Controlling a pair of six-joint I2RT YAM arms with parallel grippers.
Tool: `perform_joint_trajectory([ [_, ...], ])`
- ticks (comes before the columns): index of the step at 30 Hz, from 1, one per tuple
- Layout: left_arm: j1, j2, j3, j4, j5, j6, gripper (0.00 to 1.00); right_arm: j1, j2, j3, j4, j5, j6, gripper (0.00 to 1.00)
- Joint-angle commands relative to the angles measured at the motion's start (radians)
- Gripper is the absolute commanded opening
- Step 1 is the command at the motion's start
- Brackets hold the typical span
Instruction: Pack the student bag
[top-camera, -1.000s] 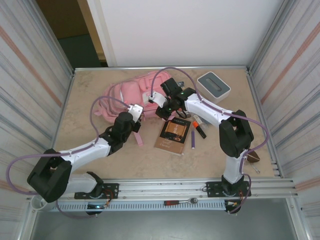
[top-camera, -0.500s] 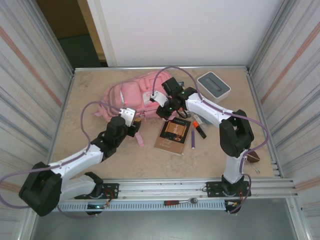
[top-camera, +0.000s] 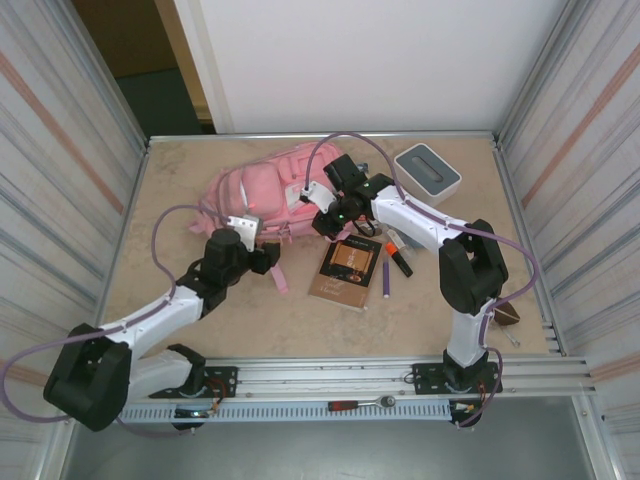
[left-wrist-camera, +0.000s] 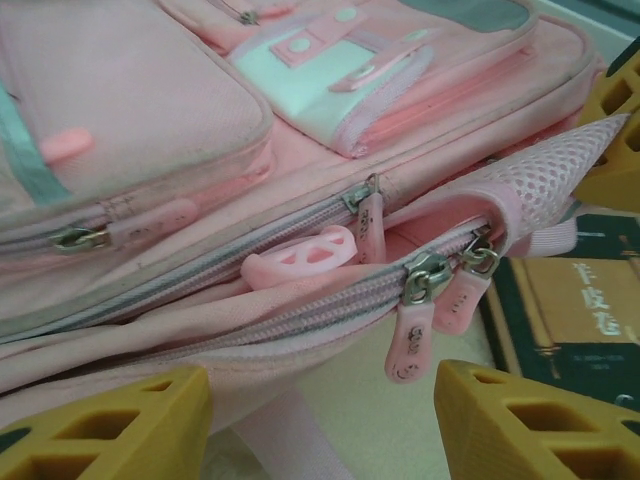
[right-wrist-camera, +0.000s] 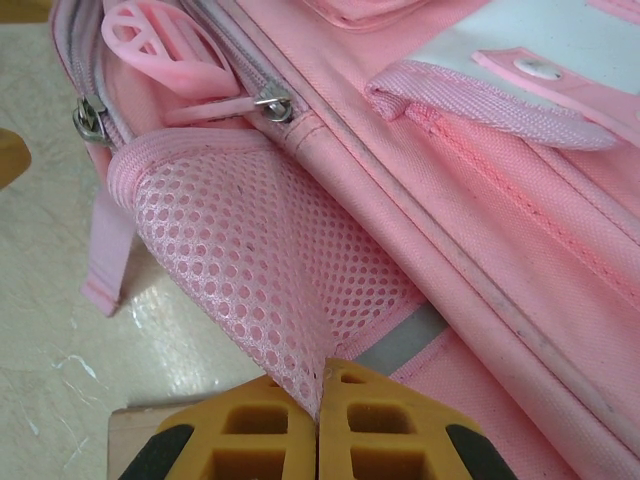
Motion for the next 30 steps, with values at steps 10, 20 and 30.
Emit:
perform_joint_trajectory([
  [10,0.103,0.025,-0.06,0.134,0.369,-0.125,0.56,-0.006,-0.002,0.056,-0.01,-0.042,0.035,0.0],
  [20,0.09,-0.118,-0.124,0.067,0.346,-0.131,0.55,-0.007,-0.002,0.059,-0.011,-0.045,0.037,0.0],
  [30,0.088,0.098,-0.119,0.311,0.448,-0.164,0.55,-0.004,0.004,0.063,-0.015,-0.043,0.038,0.0],
])
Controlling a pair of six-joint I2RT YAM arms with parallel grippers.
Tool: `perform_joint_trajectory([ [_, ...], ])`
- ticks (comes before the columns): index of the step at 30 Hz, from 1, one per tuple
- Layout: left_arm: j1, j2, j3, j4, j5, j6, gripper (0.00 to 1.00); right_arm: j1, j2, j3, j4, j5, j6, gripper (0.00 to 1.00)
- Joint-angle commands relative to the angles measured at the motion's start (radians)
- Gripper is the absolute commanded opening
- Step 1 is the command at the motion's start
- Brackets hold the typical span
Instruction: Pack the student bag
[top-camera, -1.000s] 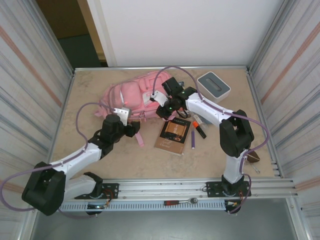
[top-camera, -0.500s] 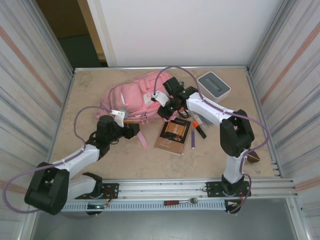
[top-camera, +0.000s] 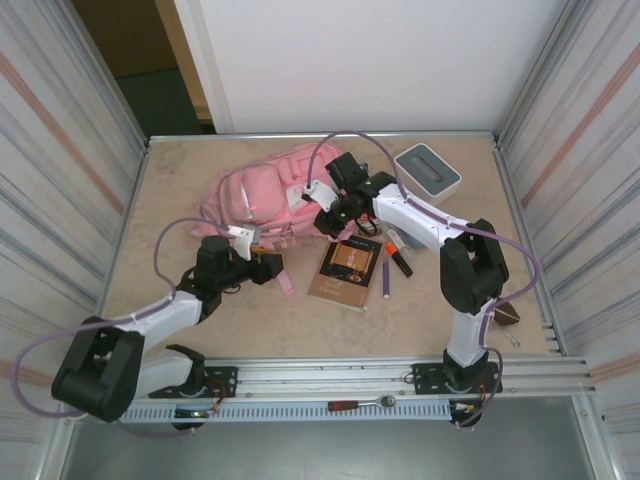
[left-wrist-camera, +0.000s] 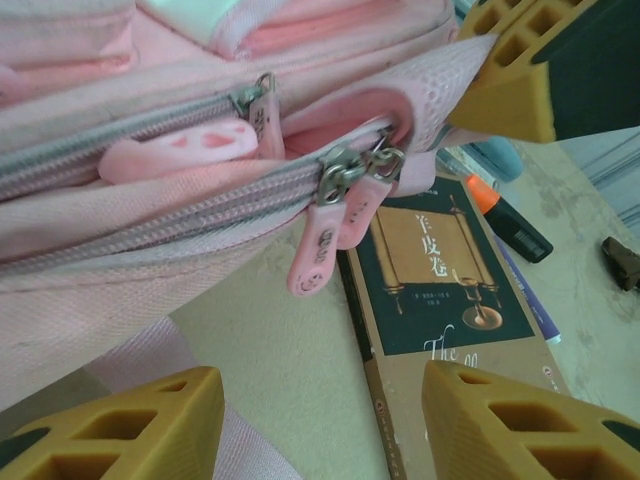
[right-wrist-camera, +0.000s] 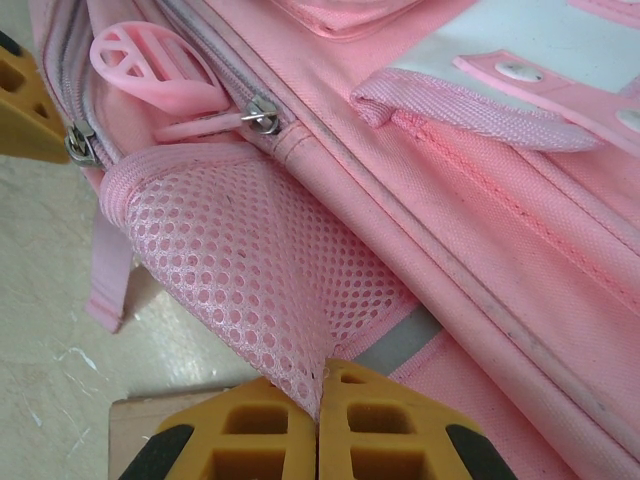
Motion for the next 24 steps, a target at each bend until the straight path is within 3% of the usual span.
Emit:
perform_joint_trajectory([
  [1,-0.003,0.056,0.003,0.125,0.058,-0.018,0.55,0.004,0.004,0.05,0.011,-0.039,0.038,0.0],
  [8,-0.003,0.151,0.029,0.224,0.071,-0.024,0.52,0.004,0.006,0.051,0.011,-0.038,0.035,0.0],
  [24,0.019,0.216,0.1,0.258,0.086,-0.015,0.4,0.005,0.011,0.045,0.011,-0.036,0.035,0.0],
])
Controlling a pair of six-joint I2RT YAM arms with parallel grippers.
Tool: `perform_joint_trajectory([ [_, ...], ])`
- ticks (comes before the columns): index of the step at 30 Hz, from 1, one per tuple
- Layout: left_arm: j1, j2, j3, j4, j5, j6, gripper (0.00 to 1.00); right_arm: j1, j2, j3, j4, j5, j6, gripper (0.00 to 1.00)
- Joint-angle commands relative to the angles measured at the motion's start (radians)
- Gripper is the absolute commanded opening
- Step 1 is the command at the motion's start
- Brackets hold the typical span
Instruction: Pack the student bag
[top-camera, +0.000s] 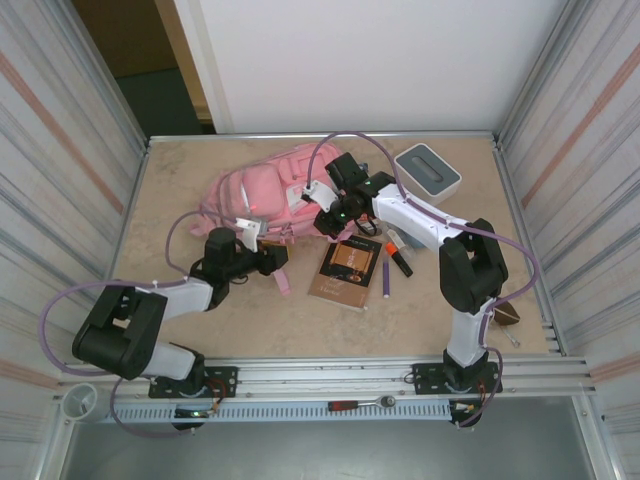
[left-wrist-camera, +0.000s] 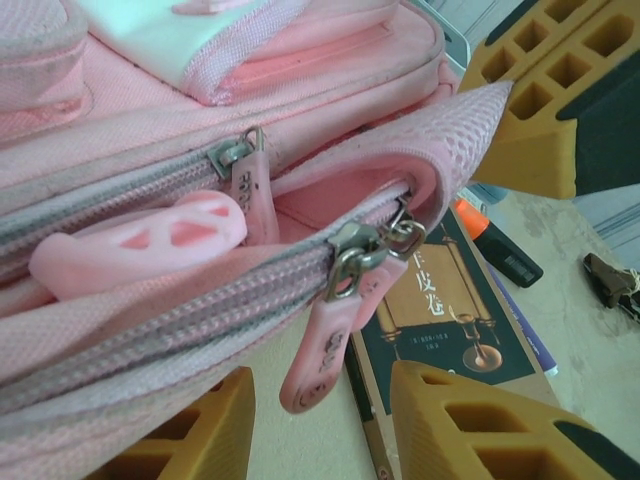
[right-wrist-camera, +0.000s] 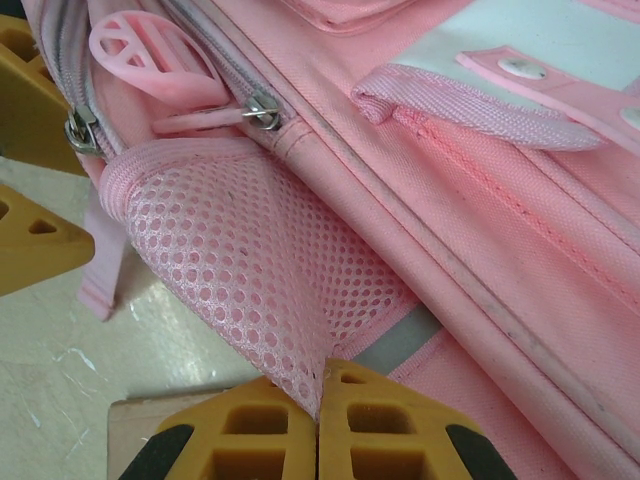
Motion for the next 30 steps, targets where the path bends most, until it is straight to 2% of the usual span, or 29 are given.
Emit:
perform_joint_trajectory([
  [1,0.006,0.011,0.043,0.065,0.027,0.001,0.39,0.004,0.007,0.045,0.009,-0.034,0.034,0.0],
  [6,0.006,0.019,0.055,0.067,0.033,-0.002,0.33,0.003,0.012,0.044,0.006,-0.026,0.032,0.0],
  [13,0.015,-0.01,0.046,0.013,-0.002,0.007,0.11,0.0,0.012,0.041,0.003,-0.016,0.03,0.0],
  [17,0.015,-0.096,0.024,-0.125,-0.147,0.016,0.0,-0.007,0.002,0.035,0.006,0.004,0.035,0.0],
  [22,0.013,-0.193,0.034,-0.299,-0.303,0.021,0.0,-0.011,-0.004,0.031,0.022,0.057,0.052,0.0],
  [30,-0.009,-0.292,0.078,-0.571,-0.553,0.015,0.0,-0.013,0.004,0.009,0.01,0.228,0.012,0.0],
])
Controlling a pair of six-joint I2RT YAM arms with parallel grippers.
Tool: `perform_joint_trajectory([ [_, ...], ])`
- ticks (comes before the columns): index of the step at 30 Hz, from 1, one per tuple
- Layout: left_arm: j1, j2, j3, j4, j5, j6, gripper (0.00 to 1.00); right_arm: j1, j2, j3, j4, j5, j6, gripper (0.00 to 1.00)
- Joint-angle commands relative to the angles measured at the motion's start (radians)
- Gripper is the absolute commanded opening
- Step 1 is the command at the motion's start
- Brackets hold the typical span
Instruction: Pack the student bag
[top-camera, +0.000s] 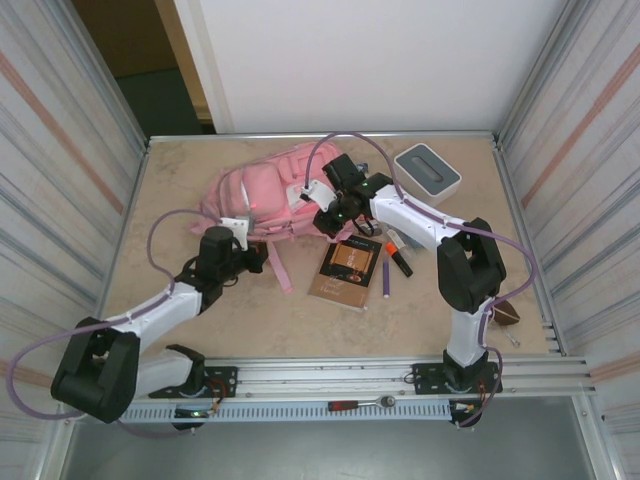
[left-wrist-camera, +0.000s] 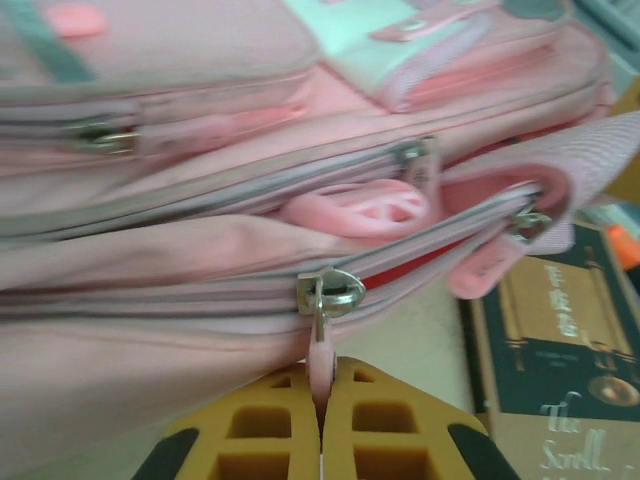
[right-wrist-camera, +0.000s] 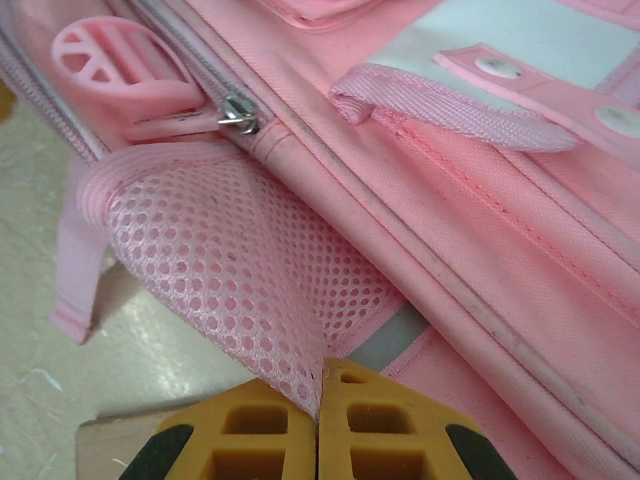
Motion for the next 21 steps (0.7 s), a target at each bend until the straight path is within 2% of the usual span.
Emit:
perform_joint_trajectory([
  [1,0.007,-0.06,0.024,-0.155,-0.219,-0.01,0.0,-0.02,-0.006,0.006,-0.019,0.16,-0.027,0.0],
  [3,0.009,-0.07,0.025,-0.18,-0.255,-0.012,0.0,-0.017,-0.006,-0.002,-0.013,0.179,-0.059,0.0],
  [5,0.011,-0.069,0.03,-0.182,-0.231,0.008,0.0,-0.008,-0.006,-0.008,-0.002,0.189,-0.093,0.0],
  [9,0.009,-0.059,0.048,-0.138,-0.05,0.044,0.0,0.005,0.008,0.025,-0.002,0.193,-0.109,0.0],
  [11,0.005,-0.067,0.05,-0.134,-0.009,0.04,0.0,0.015,0.014,0.049,-0.006,0.192,-0.109,0.0],
  [17,-0.001,-0.113,0.045,-0.16,0.056,0.016,0.0,0.046,0.078,0.171,-0.053,0.221,-0.132,0.0],
  [21,-0.003,-0.118,0.023,-0.16,0.044,0.005,0.0,0.051,0.129,0.258,-0.09,0.299,-0.178,0.0],
])
